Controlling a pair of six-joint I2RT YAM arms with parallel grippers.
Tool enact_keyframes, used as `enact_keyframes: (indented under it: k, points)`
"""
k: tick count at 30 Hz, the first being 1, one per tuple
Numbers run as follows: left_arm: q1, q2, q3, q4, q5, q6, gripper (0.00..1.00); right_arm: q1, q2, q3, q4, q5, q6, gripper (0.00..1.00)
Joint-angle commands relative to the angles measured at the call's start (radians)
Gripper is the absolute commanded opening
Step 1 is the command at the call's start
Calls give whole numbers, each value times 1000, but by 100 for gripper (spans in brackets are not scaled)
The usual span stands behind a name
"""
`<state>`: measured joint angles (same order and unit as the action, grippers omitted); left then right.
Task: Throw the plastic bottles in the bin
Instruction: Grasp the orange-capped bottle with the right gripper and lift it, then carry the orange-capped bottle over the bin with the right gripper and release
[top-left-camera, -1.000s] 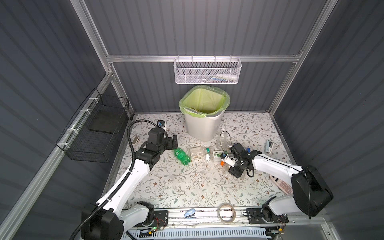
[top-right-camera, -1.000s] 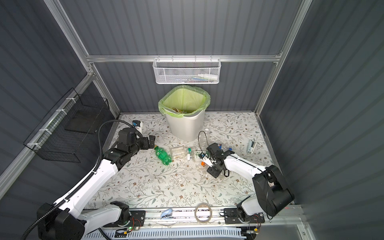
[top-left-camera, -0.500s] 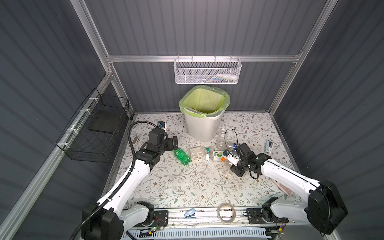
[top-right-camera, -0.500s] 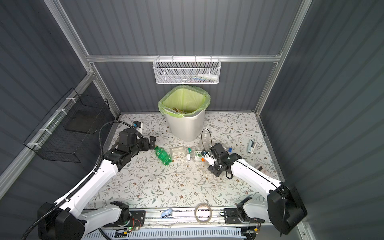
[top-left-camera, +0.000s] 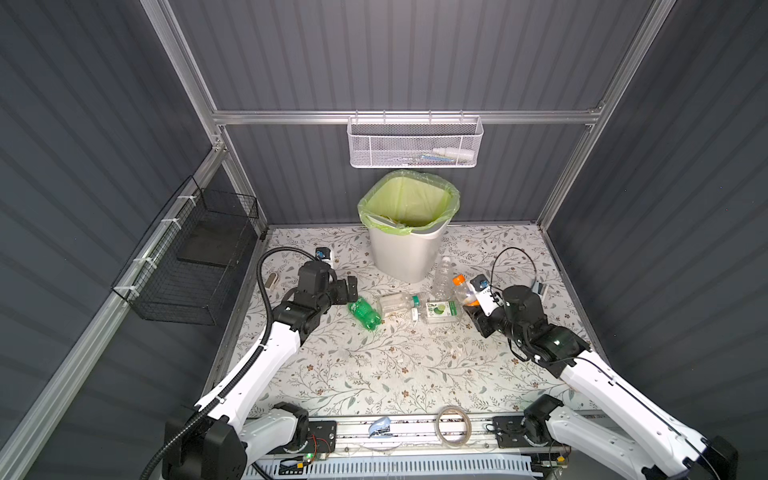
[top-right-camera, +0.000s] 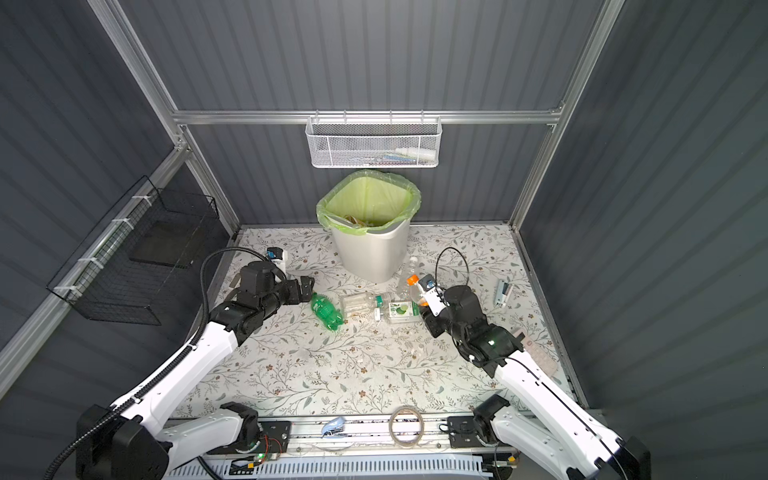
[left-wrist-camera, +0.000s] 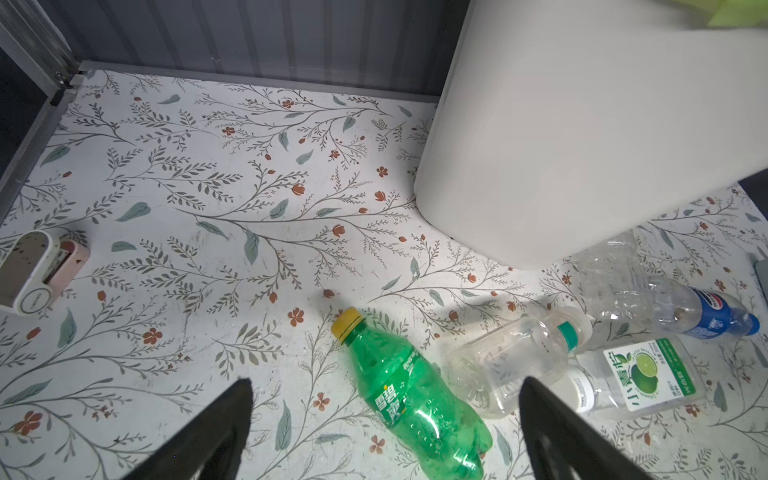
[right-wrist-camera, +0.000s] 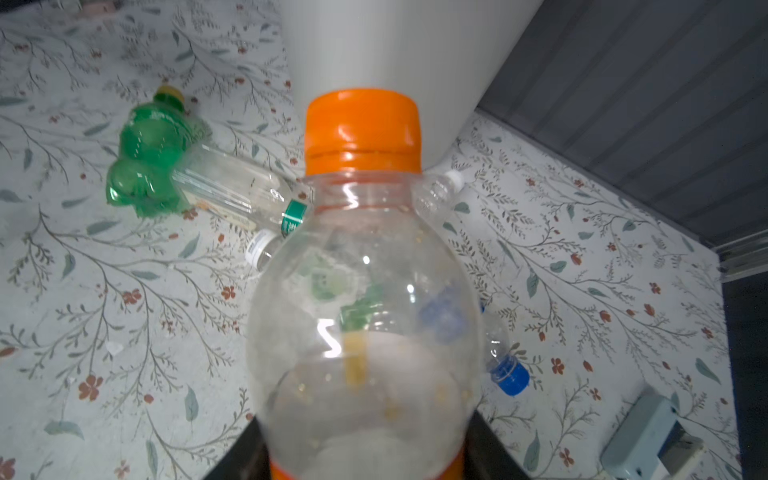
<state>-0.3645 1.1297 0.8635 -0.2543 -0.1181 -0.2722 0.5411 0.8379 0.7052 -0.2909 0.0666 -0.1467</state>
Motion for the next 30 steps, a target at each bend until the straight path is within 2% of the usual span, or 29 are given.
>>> enact_keyframes:
  k: [1,5,8,11,15,19,22,25,27,29,30]
  points:
    - [9,-23,-23,26,29,-27,100,0,-63,-40,179,1,108,50]
    - [9,-20,-17,11,21,-24,100,0,-160,-91,315,58,142,50]
    - [9,-24,-27,13,21,-33,99,-1,-220,-109,366,182,140,50]
    - [9,-23,-35,19,22,-42,100,-1,-300,-134,415,253,127,50]
    - [9,-8,-38,26,14,-54,100,-1,-385,-161,490,291,128,49]
    - [9,9,-45,37,21,-75,99,-3,-369,-122,557,268,85,50]
    - [9,-1,-63,57,33,-96,98,-7,-261,-19,599,245,34,50]
    - [9,-16,-89,82,23,-128,98,-58,-40,203,569,170,44,50]
    - [7,-22,-110,103,21,-151,97,-114,157,449,450,45,136,50]
    - [7,-21,-122,115,18,-174,96,-128,437,814,189,-95,171,51]
    - [7,-16,-121,114,17,-180,95,-125,566,986,42,-155,156,55]
